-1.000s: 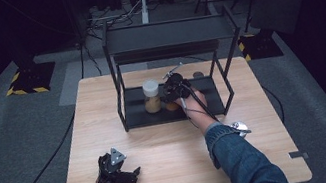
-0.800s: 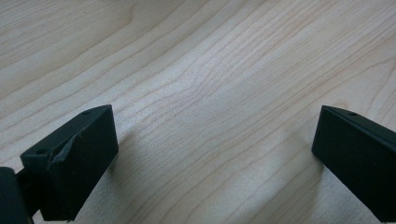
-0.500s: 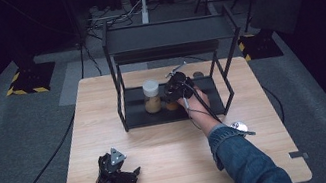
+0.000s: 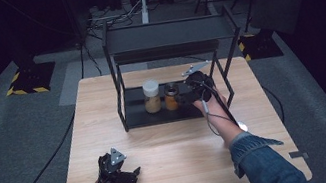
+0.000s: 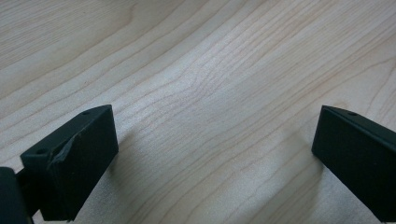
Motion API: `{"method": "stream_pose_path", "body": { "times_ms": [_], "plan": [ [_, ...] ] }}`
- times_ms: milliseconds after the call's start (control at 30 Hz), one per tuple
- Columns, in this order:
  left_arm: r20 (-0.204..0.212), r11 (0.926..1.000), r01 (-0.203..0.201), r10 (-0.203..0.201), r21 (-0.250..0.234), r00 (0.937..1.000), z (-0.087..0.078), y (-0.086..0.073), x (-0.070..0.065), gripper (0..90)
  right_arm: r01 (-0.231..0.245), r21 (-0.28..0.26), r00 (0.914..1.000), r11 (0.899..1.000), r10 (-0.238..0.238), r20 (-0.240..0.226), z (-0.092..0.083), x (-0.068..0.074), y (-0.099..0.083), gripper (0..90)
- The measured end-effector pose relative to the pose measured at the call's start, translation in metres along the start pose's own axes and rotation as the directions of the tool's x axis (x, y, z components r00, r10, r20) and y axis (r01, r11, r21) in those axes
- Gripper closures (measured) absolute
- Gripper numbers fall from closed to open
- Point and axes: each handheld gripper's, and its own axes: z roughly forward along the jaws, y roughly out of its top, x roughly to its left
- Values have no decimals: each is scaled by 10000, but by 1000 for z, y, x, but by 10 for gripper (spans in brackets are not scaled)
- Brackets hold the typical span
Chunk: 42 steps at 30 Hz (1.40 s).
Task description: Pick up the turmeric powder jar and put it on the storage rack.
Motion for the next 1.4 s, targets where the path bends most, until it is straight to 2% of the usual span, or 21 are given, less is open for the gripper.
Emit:
{"method": "stream_pose_path", "body": {
  "times_ms": [367,533,867,1400],
  "plan": [
    [29,10000,-28,28,-11,10000,1,1,0,0,-124,-386,9998,9992,130,149,-58,-5,-40,22],
    [10,10000,-18,18,-3,10000,1,1,0,0,-211,-564,9997,9982,219,127,-79,-10,-59,21],
    [6,10000,-20,20,-2,10000,1,1,0,0,-479,-703,9988,9964,480,5,-113,-24,-88,21],
    [10,10000,-41,41,-12,10000,1,1,0,0,-533,-869,9983,9948,550,177,-148,-28,-128,21]
  ]
}}
